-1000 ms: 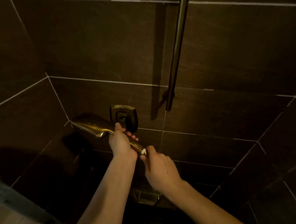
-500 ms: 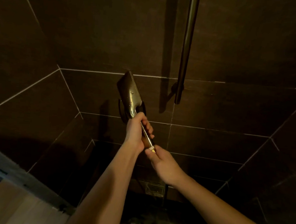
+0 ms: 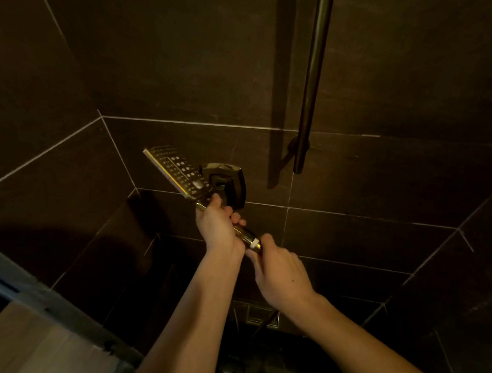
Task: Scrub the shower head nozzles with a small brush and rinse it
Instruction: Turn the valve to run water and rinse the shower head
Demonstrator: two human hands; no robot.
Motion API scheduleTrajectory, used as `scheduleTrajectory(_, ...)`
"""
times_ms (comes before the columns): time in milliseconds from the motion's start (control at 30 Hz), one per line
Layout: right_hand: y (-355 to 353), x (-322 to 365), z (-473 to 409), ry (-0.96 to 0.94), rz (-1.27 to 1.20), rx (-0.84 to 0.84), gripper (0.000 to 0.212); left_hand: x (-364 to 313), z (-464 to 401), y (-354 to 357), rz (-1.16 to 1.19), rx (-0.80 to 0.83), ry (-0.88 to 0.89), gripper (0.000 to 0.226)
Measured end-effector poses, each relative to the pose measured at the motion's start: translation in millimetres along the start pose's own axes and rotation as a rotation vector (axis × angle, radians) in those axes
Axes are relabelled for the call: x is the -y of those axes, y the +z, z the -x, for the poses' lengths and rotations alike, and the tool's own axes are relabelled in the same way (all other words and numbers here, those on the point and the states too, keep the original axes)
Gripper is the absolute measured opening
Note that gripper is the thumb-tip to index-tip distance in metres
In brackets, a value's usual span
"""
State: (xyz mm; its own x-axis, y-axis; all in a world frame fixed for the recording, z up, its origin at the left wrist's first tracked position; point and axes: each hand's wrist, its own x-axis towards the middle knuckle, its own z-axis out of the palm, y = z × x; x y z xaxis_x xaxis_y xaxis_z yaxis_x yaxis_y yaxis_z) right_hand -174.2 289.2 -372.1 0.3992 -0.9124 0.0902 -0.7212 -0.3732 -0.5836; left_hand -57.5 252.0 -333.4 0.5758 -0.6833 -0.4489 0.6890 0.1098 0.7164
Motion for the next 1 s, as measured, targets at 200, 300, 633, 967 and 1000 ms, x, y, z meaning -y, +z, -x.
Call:
scheduleTrajectory(200, -10.5, 2.2, -6.3, -0.058, 0.080, 0.107, 0.020, -2.7, -4.6, -3.5, 0.041, 0.073, -0.022, 0.023)
scheduleTrajectory(300, -22.5, 3.6, -12.6, 0.004, -0.255, 0.304, 0.019, -4.1, -14.2, -9.1, 0.075, 0.286, -0.065, 0.034)
scheduleTrajectory(633, -7.4, 4.9, -13.6, 0.099, -0.176, 0.151, 0.014, 4.6, -1.3, 10.3, -0.354, 0.060, 0.213, 0.044)
scheduleTrajectory(967, -31.6, -0.6, -18.4, 0.279, -0.806, 0.538, 0.021, -2.9, -16.5, -6.1, -0.007, 0.537, -0.103, 0.043)
scheduleTrajectory(1000, -27.8, -3.0, -18.3, 0.251, -0.777, 0.482, 0.020, -3.7, -15.1, -4.5, -0.063, 0.537, -0.092, 0.042)
